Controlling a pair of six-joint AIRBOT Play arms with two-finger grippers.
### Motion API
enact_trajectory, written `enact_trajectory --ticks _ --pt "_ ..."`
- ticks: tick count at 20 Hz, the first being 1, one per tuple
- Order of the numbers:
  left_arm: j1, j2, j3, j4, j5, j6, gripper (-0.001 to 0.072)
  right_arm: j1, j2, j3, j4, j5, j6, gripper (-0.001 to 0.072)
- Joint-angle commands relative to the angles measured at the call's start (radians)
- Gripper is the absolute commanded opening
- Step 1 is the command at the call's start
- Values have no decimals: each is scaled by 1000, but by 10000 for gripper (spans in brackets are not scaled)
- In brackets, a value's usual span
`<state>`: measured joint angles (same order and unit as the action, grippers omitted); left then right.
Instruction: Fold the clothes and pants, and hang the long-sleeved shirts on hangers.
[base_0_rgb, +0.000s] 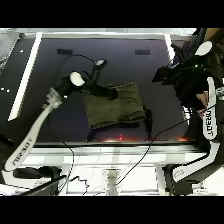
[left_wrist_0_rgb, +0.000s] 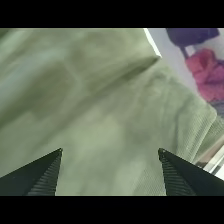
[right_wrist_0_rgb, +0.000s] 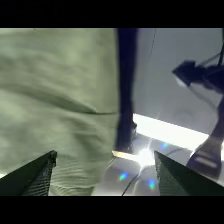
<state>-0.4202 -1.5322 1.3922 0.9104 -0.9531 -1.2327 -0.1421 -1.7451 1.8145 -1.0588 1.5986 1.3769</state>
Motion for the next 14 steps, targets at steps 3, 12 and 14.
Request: enact_trajectory --ticks 3,12,14 --pt "213 93 0 2 -192 -3 684 -43 -114 -194 179 -46 -186 679" --pt "278 92 0 2 -218 -50 681 201 -213 -284 201 -336 -162 677" --pt "278 92 0 2 -219 -50 680 267 -224 -283 190 -355 -134 677"
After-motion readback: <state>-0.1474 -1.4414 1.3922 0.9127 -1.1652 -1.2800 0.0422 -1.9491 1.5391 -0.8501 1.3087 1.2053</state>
